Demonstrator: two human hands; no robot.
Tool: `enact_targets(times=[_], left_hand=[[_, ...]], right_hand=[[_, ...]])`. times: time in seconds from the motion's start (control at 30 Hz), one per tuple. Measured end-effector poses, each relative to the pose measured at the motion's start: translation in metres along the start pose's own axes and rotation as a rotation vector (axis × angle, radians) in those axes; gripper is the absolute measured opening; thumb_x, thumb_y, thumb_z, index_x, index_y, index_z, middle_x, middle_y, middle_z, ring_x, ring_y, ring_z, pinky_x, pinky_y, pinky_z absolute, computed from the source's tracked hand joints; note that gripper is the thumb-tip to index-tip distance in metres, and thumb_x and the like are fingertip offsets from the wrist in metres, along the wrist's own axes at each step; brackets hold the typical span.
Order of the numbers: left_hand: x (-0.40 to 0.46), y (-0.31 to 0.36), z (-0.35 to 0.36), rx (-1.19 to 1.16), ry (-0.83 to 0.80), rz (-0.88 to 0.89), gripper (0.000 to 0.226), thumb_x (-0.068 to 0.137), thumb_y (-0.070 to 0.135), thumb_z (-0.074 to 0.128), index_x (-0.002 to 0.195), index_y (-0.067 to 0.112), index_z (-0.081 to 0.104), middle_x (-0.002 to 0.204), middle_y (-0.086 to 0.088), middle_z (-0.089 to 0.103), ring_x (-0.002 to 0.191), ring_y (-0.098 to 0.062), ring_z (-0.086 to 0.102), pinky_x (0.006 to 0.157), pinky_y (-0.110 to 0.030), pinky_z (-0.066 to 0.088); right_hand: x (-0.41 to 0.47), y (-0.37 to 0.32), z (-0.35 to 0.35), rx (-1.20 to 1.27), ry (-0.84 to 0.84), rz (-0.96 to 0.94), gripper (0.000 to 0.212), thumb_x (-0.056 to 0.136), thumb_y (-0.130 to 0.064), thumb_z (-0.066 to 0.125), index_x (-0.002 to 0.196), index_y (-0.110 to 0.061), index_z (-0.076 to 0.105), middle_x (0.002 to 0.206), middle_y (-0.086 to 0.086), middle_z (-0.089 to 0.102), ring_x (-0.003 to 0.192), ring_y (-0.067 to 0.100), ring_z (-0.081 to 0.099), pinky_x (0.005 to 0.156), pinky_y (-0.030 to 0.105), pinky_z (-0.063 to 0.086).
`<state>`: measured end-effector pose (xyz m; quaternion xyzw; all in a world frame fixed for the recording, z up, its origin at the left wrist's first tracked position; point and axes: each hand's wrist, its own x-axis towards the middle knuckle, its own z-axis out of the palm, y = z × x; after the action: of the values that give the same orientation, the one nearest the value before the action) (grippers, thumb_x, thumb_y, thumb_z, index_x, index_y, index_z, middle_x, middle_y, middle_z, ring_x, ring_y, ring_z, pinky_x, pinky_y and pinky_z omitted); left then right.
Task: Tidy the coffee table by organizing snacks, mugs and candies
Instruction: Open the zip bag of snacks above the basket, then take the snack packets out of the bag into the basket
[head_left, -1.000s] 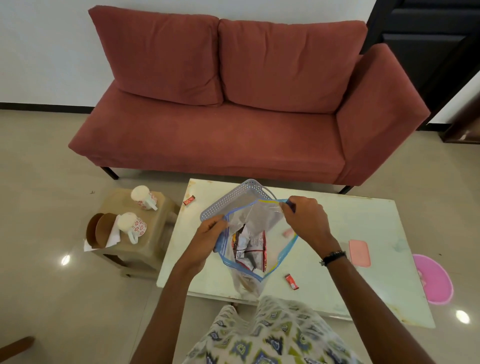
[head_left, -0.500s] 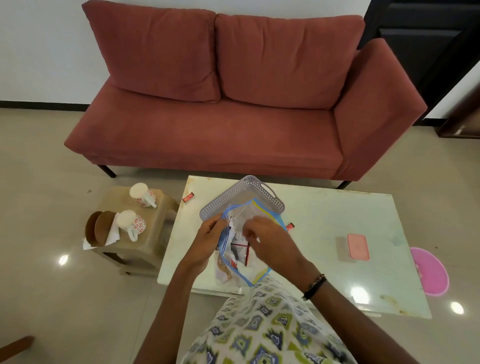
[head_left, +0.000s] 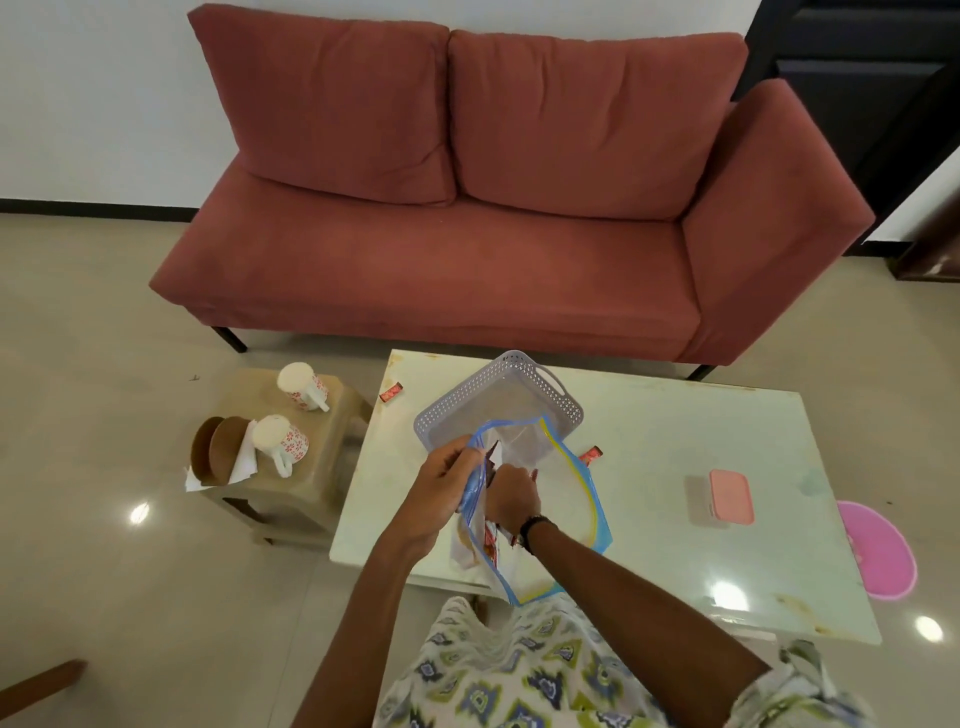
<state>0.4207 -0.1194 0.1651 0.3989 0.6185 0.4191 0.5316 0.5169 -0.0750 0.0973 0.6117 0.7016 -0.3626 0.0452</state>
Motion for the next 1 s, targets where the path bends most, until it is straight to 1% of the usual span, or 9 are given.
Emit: enact_targets(times=[0.1, 0.23, 0.33, 0.4, 0.57, 0.63, 0.77, 0.87, 1.0], left_hand=[[0.001, -0.007, -0.004, -0.006, -0.009, -0.014, 0.026, 0.094, 0.011, 0.041, 0.070, 0.003, 0.043, 0.063, -0.013, 0.033, 0.058, -0.021, 0.032, 0.057, -0.027, 0.029], [0.003, -0.011, -0.014, 0.031, 0.018, -0.007, 0.035, 0.093, 0.006, 0.040, 0.059, 0.012, 0.034, 0.051, -0.005, 0.029, 0.046, -0.011, 0.027, 0.046, -0.021, 0.025], [0.004, -0.013, -0.021, 0.046, 0.026, -0.009, 0.034, 0.093, 0.005, 0.038, 0.060, 0.011, 0.034, 0.047, -0.003, 0.029, 0.041, -0.010, 0.024, 0.041, -0.019, 0.022], [0.007, -0.016, -0.025, 0.031, 0.022, -0.007, 0.030, 0.094, 0.005, 0.037, 0.063, 0.008, 0.037, 0.048, -0.006, 0.029, 0.042, -0.011, 0.024, 0.042, -0.020, 0.021], [0.020, -0.027, -0.032, -0.009, 0.055, -0.013, 0.031, 0.096, 0.012, 0.039, 0.065, 0.010, 0.037, 0.053, -0.005, 0.032, 0.045, -0.010, 0.029, 0.049, -0.025, 0.024], [0.025, -0.029, -0.035, -0.017, 0.093, -0.025, 0.034, 0.096, 0.012, 0.040, 0.063, 0.013, 0.039, 0.051, 0.002, 0.036, 0.043, -0.006, 0.032, 0.048, -0.023, 0.026], [0.033, -0.033, -0.040, -0.014, 0.150, -0.013, 0.031, 0.098, 0.016, 0.038, 0.072, 0.007, 0.053, 0.052, 0.004, 0.043, 0.047, -0.006, 0.037, 0.048, -0.021, 0.029], [0.036, -0.026, -0.034, -0.007, 0.188, -0.014, 0.026, 0.097, 0.016, 0.039, 0.085, 0.001, 0.056, 0.061, 0.000, 0.048, 0.055, -0.009, 0.043, 0.047, -0.016, 0.036], [0.043, -0.010, -0.026, 0.042, 0.323, 0.022, 0.021, 0.094, 0.017, 0.043, 0.078, 0.008, 0.052, 0.070, -0.002, 0.058, 0.065, -0.013, 0.055, 0.050, -0.014, 0.043]], right_hand=[[-0.001, -0.001, 0.007, 0.105, 0.077, 0.059, 0.029, 0.097, -0.020, 0.041, 0.094, 0.002, 0.060, 0.104, 0.021, 0.062, 0.105, 0.036, 0.059, 0.084, 0.037, 0.046], [0.002, 0.001, 0.005, 0.205, 0.136, 0.061, 0.030, 0.092, -0.027, 0.049, 0.074, -0.006, 0.060, 0.086, 0.017, 0.064, 0.086, 0.033, 0.060, 0.067, 0.032, 0.039], [0.005, 0.007, -0.010, 0.342, 0.164, 0.003, 0.040, 0.087, -0.029, 0.056, 0.053, -0.013, 0.044, 0.064, 0.010, 0.054, 0.064, 0.026, 0.050, 0.058, 0.032, 0.039], [-0.002, 0.007, -0.026, 0.436, 0.135, -0.027, 0.038, 0.084, -0.025, 0.059, 0.054, -0.012, 0.041, 0.060, 0.004, 0.047, 0.060, 0.021, 0.045, 0.056, 0.031, 0.039], [-0.037, 0.008, -0.052, 0.878, -0.113, 0.008, 0.016, 0.088, -0.021, 0.052, 0.073, -0.018, 0.050, 0.081, 0.007, 0.054, 0.080, 0.019, 0.057, 0.079, 0.042, 0.057], [-0.049, 0.009, -0.062, 1.046, -0.167, 0.007, 0.008, 0.090, -0.016, 0.049, 0.084, -0.013, 0.053, 0.087, 0.012, 0.056, 0.085, 0.024, 0.061, 0.080, 0.047, 0.058], [-0.056, 0.008, -0.076, 1.358, -0.206, 0.022, 0.023, 0.093, -0.012, 0.046, 0.113, -0.004, 0.055, 0.105, 0.021, 0.062, 0.084, 0.027, 0.068, 0.075, 0.045, 0.059], [-0.055, 0.002, -0.078, 1.416, -0.195, 0.051, 0.029, 0.094, -0.013, 0.045, 0.120, 0.000, 0.050, 0.101, 0.018, 0.065, 0.080, 0.024, 0.070, 0.079, 0.048, 0.059], [-0.048, -0.013, -0.078, 1.363, -0.155, 0.035, 0.037, 0.095, -0.018, 0.045, 0.128, -0.002, 0.043, 0.118, 0.025, 0.062, 0.094, 0.032, 0.068, 0.078, 0.045, 0.059]])
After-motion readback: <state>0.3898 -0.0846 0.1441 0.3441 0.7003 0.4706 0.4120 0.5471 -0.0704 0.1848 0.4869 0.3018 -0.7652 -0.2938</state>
